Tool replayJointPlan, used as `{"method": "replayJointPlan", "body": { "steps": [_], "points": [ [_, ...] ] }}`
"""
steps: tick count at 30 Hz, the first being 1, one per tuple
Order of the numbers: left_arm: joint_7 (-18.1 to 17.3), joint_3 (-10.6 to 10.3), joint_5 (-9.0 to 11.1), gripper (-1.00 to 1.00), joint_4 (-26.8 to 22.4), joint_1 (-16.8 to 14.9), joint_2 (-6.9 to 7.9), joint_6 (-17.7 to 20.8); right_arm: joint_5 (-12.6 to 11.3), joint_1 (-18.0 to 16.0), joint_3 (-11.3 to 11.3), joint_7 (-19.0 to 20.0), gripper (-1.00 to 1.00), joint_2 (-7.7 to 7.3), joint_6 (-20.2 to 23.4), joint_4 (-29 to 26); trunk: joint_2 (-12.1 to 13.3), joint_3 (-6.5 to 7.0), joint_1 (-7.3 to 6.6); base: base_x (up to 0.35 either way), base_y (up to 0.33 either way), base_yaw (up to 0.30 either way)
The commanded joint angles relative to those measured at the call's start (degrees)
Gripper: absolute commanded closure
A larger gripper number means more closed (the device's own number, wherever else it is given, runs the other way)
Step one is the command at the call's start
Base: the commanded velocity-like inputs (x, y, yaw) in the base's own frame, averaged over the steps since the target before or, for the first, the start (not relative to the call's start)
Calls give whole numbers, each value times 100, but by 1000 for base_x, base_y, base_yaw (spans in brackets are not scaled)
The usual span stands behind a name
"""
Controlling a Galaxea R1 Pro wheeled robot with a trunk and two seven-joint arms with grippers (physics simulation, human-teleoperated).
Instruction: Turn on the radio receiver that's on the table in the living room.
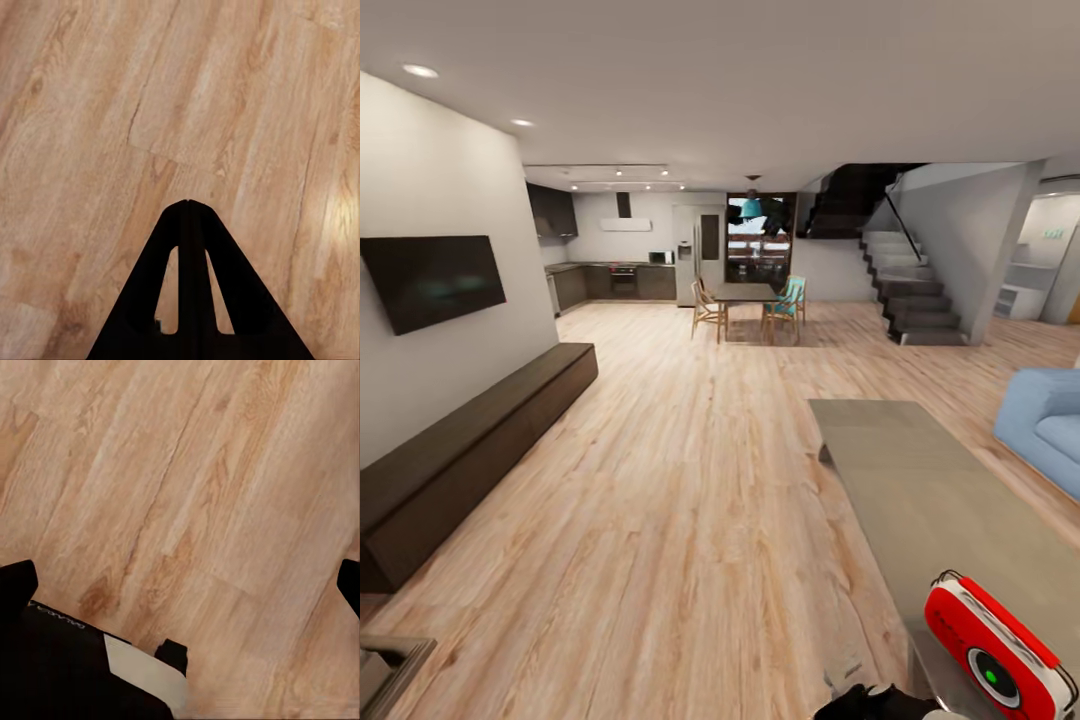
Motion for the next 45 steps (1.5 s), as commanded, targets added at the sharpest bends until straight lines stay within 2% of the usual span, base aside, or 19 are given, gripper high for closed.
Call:
{"method": "replayJointPlan", "body": {
  "steps": [1, 3, 5, 6, 7, 9, 13, 18, 24, 28, 36, 40, 45],
  "points": [
    [0, -2, -48, 100, 30, 0, 33, -20, -3, 105, -6, -48, -100, -49, -7, -1, 42, 20, -22, 0, 321, 0],
    [0, -4, -234, 100, 286, 0, 79, -50, -6, 361, -6, -129, -100, -123, -12, -1, 82, 38, -44, 0, 320, 0],
    [4, -6, -545, 100, 912, 0, 147, -126, -7, 628, -6, -381, -100, -170, -16, -1, 82, 38, -44, 0, 231, 0],
    [3, -5, -727, 100, 1354, 0, 244, -303, -7, 772, -6, -612, -100, -183, -24, -1, 82, 38, -44, 0, 96, 0],
    [2, -5, -771, 100, 1495, 0, 277, -385, -9, 818, -6, -689, -100, -186, -35, -1, 82, 38, -44, 0, 77, 0],
    [5, 6, -900, 100, 2215, 0, 405, -897, -14, 1049, -6, -1009, -100, -218, -177, -1, 82, 38, -44, 0, 30, 0],
    [17, 12, -941, 100, 2772, 0, 463, -1177, -16, 1282, -8, -1129, -100, -262, -257, -1, 82, 38, -44, 0, 7, 0],
    [21, 9, -948, 100, 3079, 0, 491, -1221, -5, 1387, -7, -1146, -100, -296, -247, -1, 82, 38, -44, 0, 1, 0],
    [10, 20, -943, 100, 3246, 0, 450, -1208, 2, 1402, -9, -1147, -100, -271, -239, -3, 82, 38, -44, 0, 0, 0],
    [9, 28, -925, 100, 3449, 0, 333, -1225, 7, 1404, -12, -1141, -100, -263, -249, -6, 82, 38, -44, 0, 0, 0],
    [0, 31, -911, 100, 3517, 0, -66, -1219, 4, 1404, -22, -1138, -100, -258, -256, -9, 82, 38, -44, 0, 0, 0],
    [0, 31, -909, 100, 3519, 0, -132, -1224, 2, 1404, -24, -1138, -100, -253, -256, -9, 82, 38, -44, 0, 0, 0],
    [1, 31, -910, 100, 3524, 0, -146, -1227, 2, 1404, -24, -1138, -100, -251, -256, -9, 82, 38, -44, 0, 0, 0]
  ]
}}
